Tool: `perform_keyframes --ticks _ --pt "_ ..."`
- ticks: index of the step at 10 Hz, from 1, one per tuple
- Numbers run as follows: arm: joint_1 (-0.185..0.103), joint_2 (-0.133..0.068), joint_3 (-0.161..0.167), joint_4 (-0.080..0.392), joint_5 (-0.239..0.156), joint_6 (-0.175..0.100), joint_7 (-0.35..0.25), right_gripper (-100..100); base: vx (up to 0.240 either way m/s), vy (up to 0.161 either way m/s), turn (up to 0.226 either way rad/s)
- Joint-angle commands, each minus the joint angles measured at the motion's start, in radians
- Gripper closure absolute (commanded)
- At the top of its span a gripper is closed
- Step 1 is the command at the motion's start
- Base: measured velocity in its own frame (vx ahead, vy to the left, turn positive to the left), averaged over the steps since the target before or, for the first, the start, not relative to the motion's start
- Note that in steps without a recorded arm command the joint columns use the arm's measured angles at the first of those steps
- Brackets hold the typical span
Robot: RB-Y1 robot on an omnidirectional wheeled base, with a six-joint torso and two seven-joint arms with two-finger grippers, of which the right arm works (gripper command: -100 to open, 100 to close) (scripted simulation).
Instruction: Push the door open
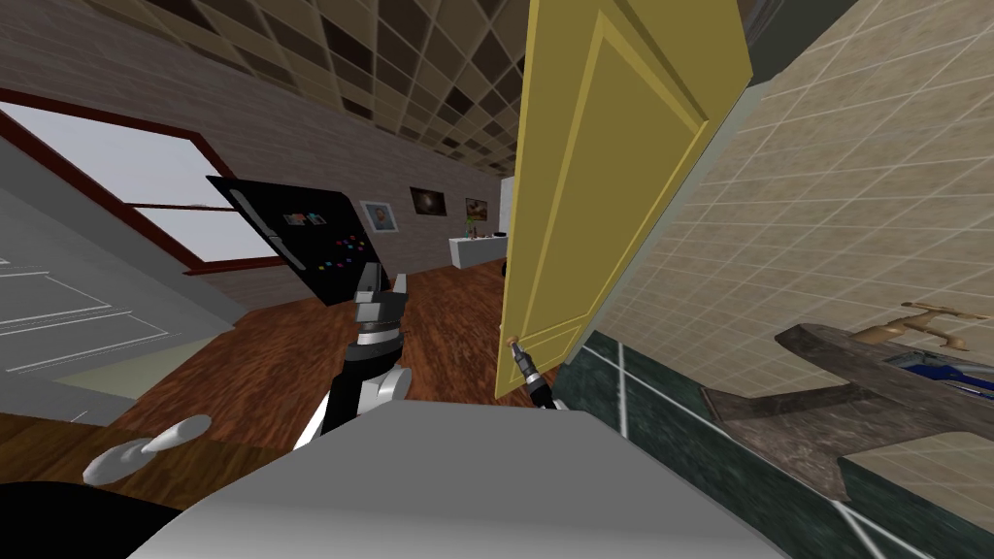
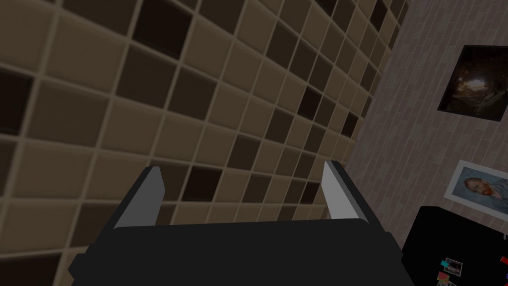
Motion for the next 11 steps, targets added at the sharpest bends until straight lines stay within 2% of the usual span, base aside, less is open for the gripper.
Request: perform_keyframes --ticks 1,2,3,4,6,8,9,11 --pt "-0.006 -0.003 0.004 -0.001 -0.019 0.002 -0.05 100 0.045 0.018 -0.034" --pt "-0.006 -0.003 0.004 -0.001 -0.019 0.002 -0.059 100 0.034 0.018 -0.026" --pt "-0.01 -0.001 0.011 0.003 -0.033 0.002 -0.096 100 0.038 0.018 -0.051" --pt "-0.01 -0.001 0.011 0.003 -0.033 0.002 -0.1 100 0.034 0.021 -0.028" --pt "-0.019 0.002 0.025 0.012 -0.062 0.003 -0.164 100 0.051 0.026 -0.059" --pt "-0.024 0.004 0.033 0.016 -0.077 0.003 -0.217 100 0.045 0.026 -0.029" --pt "-0.024 0.004 0.033 0.016 -0.077 0.003 -0.225 100 0.037 0.021 -0.027" --pt "-0.033 0.007 0.048 0.025 -0.107 0.003 -0.29 100 0.053 0.029 -0.066"
